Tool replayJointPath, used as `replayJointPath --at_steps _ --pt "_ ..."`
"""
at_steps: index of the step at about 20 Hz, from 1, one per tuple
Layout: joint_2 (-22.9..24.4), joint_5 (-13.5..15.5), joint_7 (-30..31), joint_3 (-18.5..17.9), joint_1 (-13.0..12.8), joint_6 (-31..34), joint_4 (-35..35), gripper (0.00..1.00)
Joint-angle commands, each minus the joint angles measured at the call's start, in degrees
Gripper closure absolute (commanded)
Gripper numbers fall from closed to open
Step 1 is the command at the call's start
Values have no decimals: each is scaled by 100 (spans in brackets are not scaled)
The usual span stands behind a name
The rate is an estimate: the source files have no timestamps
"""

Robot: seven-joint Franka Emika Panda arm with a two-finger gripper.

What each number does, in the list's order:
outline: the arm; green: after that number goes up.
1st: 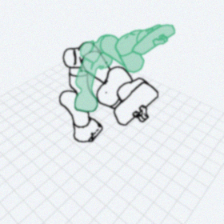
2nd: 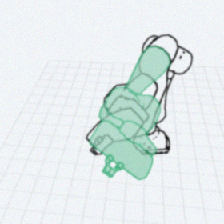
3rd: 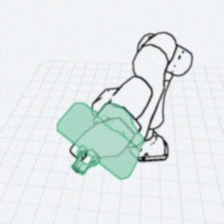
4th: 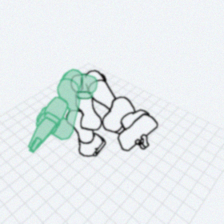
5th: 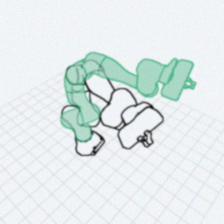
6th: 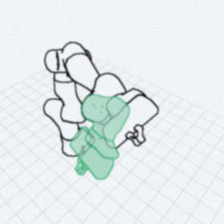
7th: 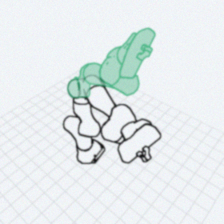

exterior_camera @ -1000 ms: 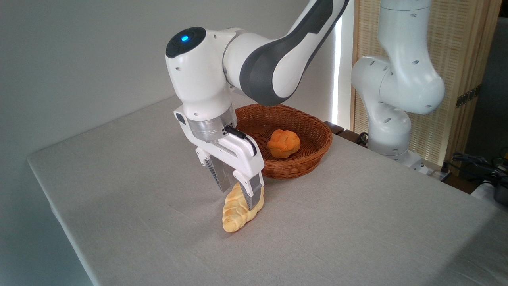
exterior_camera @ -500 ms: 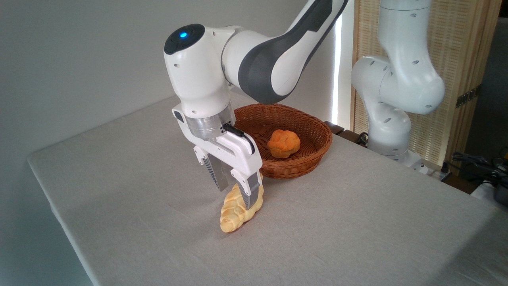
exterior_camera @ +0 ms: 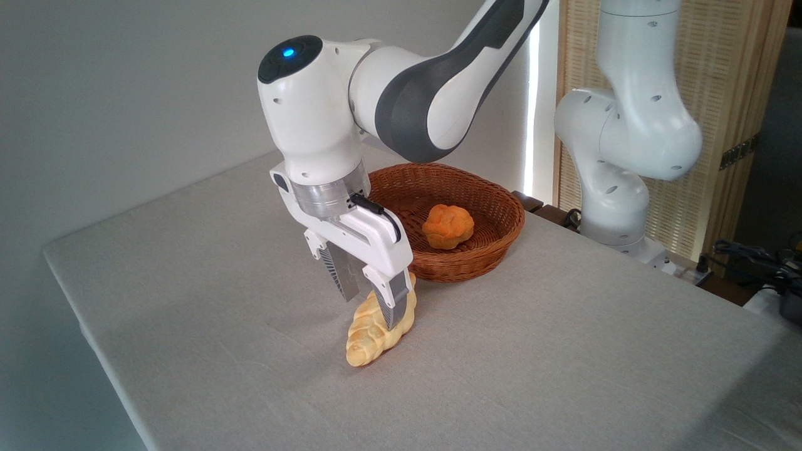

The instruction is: Put bread into the basket

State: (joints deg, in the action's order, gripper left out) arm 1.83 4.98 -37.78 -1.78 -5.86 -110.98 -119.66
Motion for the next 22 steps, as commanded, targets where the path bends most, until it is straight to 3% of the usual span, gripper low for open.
replayJointPath --at_steps 1,9,22 --pt "-34 56 -19 -7 -20 94 101 0" --pt "-34 -67 51 -94 41 445 277 0" --pt "-429 -111 174 -15 -2 297 277 0"
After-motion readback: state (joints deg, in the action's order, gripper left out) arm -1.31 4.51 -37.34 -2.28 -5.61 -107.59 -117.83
